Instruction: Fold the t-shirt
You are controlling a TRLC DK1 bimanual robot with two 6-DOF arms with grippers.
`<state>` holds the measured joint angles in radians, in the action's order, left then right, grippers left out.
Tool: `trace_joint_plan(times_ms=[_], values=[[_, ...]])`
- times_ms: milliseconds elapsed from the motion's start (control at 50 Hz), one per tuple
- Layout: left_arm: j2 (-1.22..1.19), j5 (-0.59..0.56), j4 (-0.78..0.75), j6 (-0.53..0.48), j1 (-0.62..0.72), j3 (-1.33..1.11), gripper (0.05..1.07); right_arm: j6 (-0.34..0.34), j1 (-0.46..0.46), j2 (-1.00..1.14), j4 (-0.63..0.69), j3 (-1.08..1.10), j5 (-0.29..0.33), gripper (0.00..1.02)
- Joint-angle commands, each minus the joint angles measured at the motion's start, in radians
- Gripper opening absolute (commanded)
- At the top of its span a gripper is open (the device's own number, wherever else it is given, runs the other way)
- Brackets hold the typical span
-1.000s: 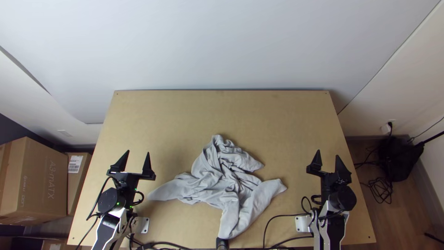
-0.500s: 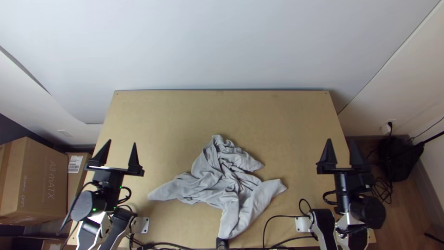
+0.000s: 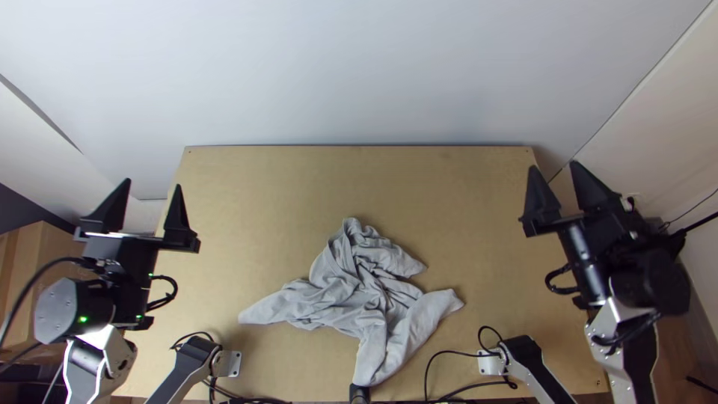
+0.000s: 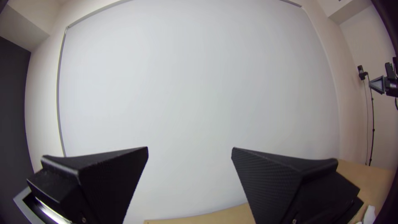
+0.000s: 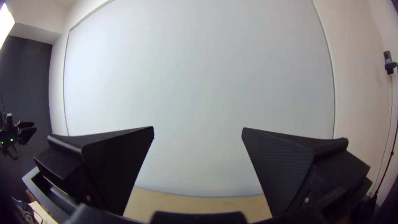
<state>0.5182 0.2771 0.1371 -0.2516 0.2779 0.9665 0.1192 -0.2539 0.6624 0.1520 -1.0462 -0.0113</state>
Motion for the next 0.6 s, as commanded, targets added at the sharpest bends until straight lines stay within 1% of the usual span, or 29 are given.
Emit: trace_joint_plan(times_ms=[0, 60, 220, 340, 440, 580], values=[[0.037, 0.016, 0.058, -0.008, -0.011, 0.106, 1.02, -0.01, -0.059, 0.14, 0.092, -0.155, -0.012, 0.98], [0.054, 0.02, 0.098, -0.008, -0.022, 0.138, 1.02, 0.0, -0.097, 0.221, 0.167, -0.245, -0.016, 0.98], [0.108, 0.04, 0.251, 0.003, -0.039, 0.232, 1.02, 0.1, -0.189, 0.442, 0.396, -0.495, -0.024, 0.98], [0.14, 0.04, 0.378, 0.051, -0.066, 0.304, 1.02, 0.169, -0.277, 0.589, 0.538, -0.632, -0.022, 0.98], [0.166, 0.04, 0.487, 0.089, -0.085, 0.362, 1.02, 0.215, -0.352, 0.691, 0.623, -0.703, -0.022, 0.98], [0.183, 0.042, 0.584, 0.118, -0.161, 0.4, 1.02, 0.303, -0.469, 0.78, 0.673, -0.703, -0.019, 0.98]])
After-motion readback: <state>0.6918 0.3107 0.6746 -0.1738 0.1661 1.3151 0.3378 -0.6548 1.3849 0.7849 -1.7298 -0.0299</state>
